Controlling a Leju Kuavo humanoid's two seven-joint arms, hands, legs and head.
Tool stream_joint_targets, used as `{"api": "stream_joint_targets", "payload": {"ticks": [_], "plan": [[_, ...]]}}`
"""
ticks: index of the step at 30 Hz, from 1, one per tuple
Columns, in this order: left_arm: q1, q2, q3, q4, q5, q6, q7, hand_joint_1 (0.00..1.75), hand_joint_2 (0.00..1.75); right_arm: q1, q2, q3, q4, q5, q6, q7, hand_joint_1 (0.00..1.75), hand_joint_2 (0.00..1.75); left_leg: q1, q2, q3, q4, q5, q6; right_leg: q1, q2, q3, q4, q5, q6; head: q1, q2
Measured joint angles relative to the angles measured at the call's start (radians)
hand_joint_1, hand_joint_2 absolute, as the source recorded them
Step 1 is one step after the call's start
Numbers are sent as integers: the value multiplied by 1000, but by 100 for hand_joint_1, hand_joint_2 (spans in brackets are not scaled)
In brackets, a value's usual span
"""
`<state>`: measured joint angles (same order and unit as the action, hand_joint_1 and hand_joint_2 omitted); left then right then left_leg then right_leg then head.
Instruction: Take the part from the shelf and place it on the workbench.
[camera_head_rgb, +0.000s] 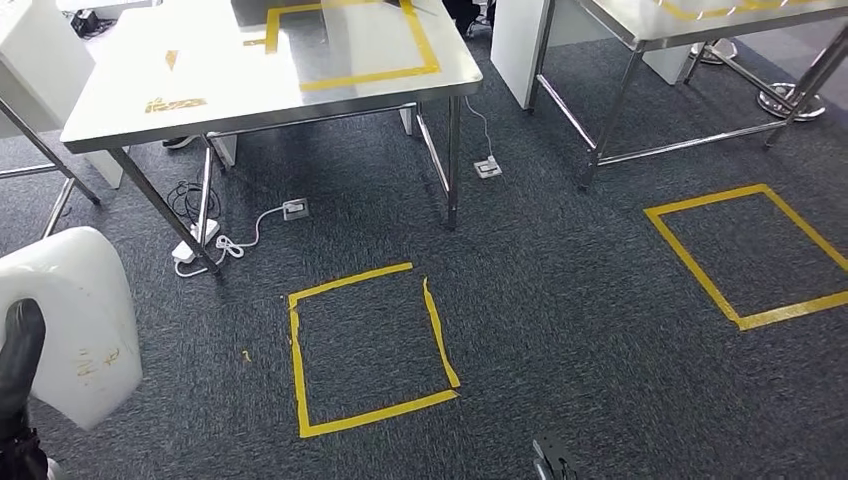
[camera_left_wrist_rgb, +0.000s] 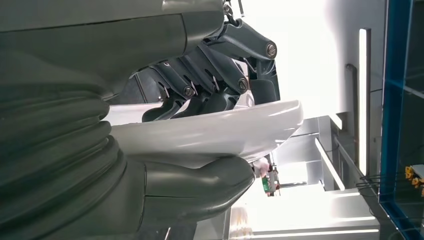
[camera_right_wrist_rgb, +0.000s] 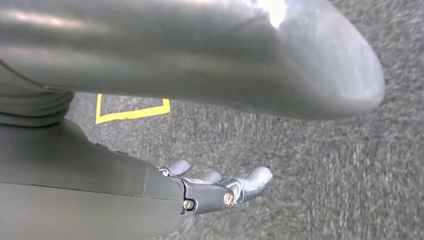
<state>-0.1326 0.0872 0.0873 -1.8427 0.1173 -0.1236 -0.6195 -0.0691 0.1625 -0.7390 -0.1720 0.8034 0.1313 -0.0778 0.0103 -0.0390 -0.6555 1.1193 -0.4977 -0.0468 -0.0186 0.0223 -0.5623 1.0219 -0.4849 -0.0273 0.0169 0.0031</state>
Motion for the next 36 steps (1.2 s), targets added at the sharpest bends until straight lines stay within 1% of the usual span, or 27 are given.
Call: {"api": "stream_joint_targets", "payload": {"ticks": [1,2,3,4,5,7,8,9,11,13,14,15,17,18,19,20,22,23,24,27,29,30,31,33,34,35,36], "plan": [[-1,0,0,4,0,0,-1,175,175,2,0,-3,0,-2,-1,0,0,0,0,19,-31,65,-32,-3,1,-6,-1,0,0,-2,-3,0],[-1,0,0,9,0,0,-2,175,175,4,0,-6,0,-4,-3,0,0,0,1,27,-61,130,-58,-6,3,-12,-1,0,-1,-3,-4,0],[-2,0,0,14,0,0,-2,175,175,6,0,-9,0,-5,-4,0,0,0,1,29,-81,171,-69,-7,3,-18,-2,0,-1,-4,-4,0],[-2,0,0,19,0,0,-2,175,175,7,0,-12,0,-6,-4,0,0,0,1,30,-83,179,-61,-7,4,-23,-2,1,-2,-4,-4,0],[-4,0,0,22,0,0,-2,175,175,7,0,-14,0,-6,-4,0,0,0,1,31,-64,146,-37,-5,4,-27,-1,1,-3,-4,-4,0],[-9,0,0,25,0,0,-2,175,175,6,0,-16,0,-6,-4,0,0,0,-2,37,11,8,21,6,6,-32,2,2,-5,-1,-4,0],[-12,0,0,25,0,0,-3,175,175,6,1,-17,0,-6,-4,0,0,0,-5,41,44,-51,37,12,7,-33,2,2,-7,3,-4,0],[-14,0,0,26,0,0,-3,175,175,6,1,-18,0,-6,-4,-1,0,0,-9,43,63,-87,42,19,8,-35,2,3,-7,8,-4,0],[-16,0,0,26,1,0,-3,175,175,6,1,-21,0,-6,-4,-1,0,0,-13,42,69,-101,40,30,9,-37,2,1,-8,19,-3,0],[-17,0,0,27,1,0,-3,175,175,6,1,-22,0,-6,-4,-1,0,0,-8,39,74,-108,42,42,9,-37,0,8,-16,31,-3,0],[-18,0,0,26,1,0,-4,175,175,5,1,-22,0,-6,-5,-2,0,0,-4,39,78,-112,42,48,9,-35,-12,34,-31,36,-1,0],[-19,0,0,26,1,0,-4,175,175,5,1,-22,0,-6,-5,-3,0,0,-2,39,81,-115,41,54,8,-32,-36,84,-55,41,2,0],[-19,0,0,27,1,0,-4,175,175,8,1,-23,0,-7,-6,-3,0,0,-2,37,82,-113,36,61,6,-30,-111,224,-110,47,6,0],[-17,0,0,27,1,0,-5,175,175,10,1,-23,0,-7,-7,-3,0,0,-2,36,83,-112,34,61,5,-30,-144,276,-121,49,7,0],[-14,0,0,28,1,0,-5,175,175,12,1,-24,0,-7,-8,-4,0,0,-2,34,85,-110,30,60,4,-29,-160,294,-113,50,8,0],[-11,0,0,28,1,0,-5,175,175,13,1,-24,0,-7,-10,-5,0,0,-1,31,89,-108,26,58,3,-29,-155,269,-85,51,9,0],[-8,0,0,27,2,0,-5,175,175,15,1,-24,0,-7,-12,-9,0,0,1,27,97,-101,13,49,0,-28,-99,137,-9,51,10,0],[-8,0,0,27,2,0,-5,175,175,14,1,-24,0,-6,-13,-12,0,0,-1,25,98,-97,6,43,0,-27,-69,76,12,48,10,0],[-8,0,0,26,2,0,-5,175,175,14,1,-24,0,-6,-13,-14,0,0,-2,24,97,-94,-1,38,1,-26,-50,36,19,44,9,0],[-6,0,0,25,3,0,-7,175,175,14,1,-24,0,-4,-13,-14,0,0,-4,22,102,-99,-14,20,5,-25,-36,19,2,24,7,0],[-6,1,0,24,4,0,-8,175,175,14,1,-24,0,-3,-13,-15,0,0,-1,26,101,-78,-23,9,3,-25,-21,13,-7,8,4,0],[-6,1,0,23,4,0,-9,175,175,13,1,-25,0,-3,-13,-15,0,0,-1,28,83,-40,-35,4,1,-25,-9,9,-13,2,1,0],[-6,2,0,23,5,0,-10,175,175,13,1,-25,0,-2,-13,-15,0,0,0,31,49,18,-52,1,1,-25,2,7,-21,-4,-2,0],[-1,2,0,25,6,0,-11,175,175,14,1,-25,0,-2,-13,-14,0,0,-1,32,-45,151,-80,-2,2,-26,27,6,-43,-8,-5,0],[3,2,0,27,6,0,-11,175,175,15,1,-25,0,-1,-13,-14,0,0,-1,32,-82,188,-71,-2,2,-25,42,6,-57,-8,-5,0],[6,3,0,27,6,0,-12,175,175,17,1,-25,0,-1,-13,-14,0,0,-1,32,-104,189,-40,1,3,-24,60,6,-70,-7,-5,0],[8,4,0,27,5,0,-14,175,175,18,1,-25,0,0,-13,-14,0,0,-2,32,-105,150,11,5,3,-24,80,5,-85,-6,-5,0]]}}
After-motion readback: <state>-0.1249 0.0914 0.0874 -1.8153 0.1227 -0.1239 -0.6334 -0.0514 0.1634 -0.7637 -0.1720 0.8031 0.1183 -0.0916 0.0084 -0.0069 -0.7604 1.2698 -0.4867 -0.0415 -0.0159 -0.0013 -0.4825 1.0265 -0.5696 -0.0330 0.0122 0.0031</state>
